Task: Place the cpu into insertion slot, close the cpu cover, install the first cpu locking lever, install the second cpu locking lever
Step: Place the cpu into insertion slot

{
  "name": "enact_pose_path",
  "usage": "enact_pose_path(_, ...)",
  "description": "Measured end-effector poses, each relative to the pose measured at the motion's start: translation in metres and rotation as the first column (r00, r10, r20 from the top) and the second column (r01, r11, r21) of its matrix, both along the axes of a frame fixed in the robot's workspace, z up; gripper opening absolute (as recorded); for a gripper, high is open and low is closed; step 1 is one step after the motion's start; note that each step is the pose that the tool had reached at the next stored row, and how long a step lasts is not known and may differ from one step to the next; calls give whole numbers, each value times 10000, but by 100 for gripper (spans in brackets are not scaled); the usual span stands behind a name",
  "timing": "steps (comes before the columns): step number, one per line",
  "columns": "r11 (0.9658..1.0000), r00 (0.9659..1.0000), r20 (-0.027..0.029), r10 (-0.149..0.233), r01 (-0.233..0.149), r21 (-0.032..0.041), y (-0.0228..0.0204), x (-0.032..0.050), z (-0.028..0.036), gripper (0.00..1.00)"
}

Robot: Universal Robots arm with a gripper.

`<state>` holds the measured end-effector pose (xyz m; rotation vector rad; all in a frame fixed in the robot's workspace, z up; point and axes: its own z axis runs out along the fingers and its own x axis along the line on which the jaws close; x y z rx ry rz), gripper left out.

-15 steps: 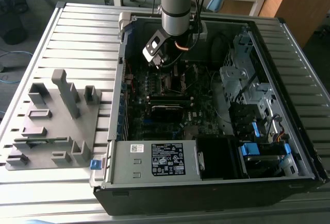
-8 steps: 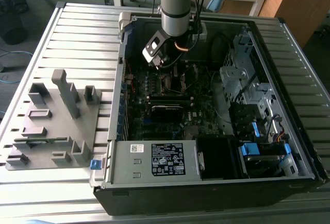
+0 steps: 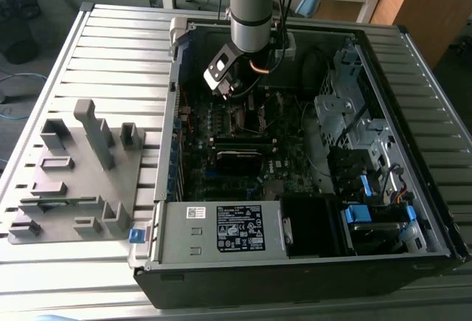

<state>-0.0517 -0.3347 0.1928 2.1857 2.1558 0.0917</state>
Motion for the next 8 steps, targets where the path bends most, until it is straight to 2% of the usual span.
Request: enact_pose_path(8, 10000, 10000, 0, 0, 0, 3, -1, 3, 9, 54)
